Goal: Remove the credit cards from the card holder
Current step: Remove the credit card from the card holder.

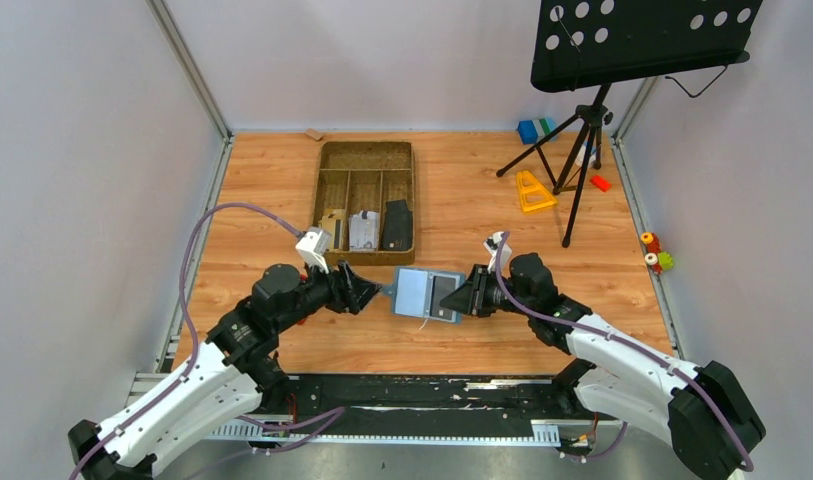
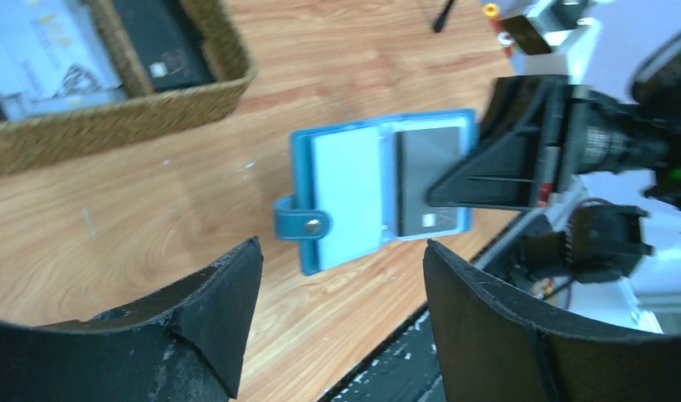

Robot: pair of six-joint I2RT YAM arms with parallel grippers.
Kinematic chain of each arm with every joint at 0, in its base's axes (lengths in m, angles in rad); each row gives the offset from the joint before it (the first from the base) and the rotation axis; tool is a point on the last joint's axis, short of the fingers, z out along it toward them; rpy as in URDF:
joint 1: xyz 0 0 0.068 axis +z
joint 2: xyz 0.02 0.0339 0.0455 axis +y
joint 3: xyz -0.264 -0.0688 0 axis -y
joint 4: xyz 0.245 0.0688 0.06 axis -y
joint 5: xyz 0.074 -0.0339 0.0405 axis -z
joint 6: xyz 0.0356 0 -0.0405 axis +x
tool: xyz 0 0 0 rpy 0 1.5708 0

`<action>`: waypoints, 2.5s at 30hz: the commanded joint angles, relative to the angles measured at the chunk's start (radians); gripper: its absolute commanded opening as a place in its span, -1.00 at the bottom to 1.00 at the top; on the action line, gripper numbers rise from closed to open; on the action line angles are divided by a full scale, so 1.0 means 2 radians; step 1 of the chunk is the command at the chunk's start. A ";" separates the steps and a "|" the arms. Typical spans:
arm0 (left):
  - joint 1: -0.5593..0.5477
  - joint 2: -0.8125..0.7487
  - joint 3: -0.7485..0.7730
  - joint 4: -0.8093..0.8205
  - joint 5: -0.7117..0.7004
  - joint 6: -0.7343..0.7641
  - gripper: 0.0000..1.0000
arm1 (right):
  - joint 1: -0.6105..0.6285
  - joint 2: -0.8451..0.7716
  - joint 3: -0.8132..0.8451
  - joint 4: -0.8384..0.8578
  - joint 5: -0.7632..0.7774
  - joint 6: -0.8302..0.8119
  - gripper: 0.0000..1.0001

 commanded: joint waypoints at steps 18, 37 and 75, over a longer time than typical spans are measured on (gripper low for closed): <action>-0.048 0.157 -0.010 0.220 0.150 -0.053 0.28 | -0.001 -0.025 0.018 0.065 -0.056 -0.015 -1.00; -0.006 0.183 -0.059 0.298 0.186 -0.106 0.05 | -0.003 0.003 -0.022 0.143 -0.063 0.030 -1.00; -0.015 0.266 -0.075 0.525 0.281 -0.202 -0.58 | -0.009 0.083 -0.050 0.360 -0.168 0.117 -1.00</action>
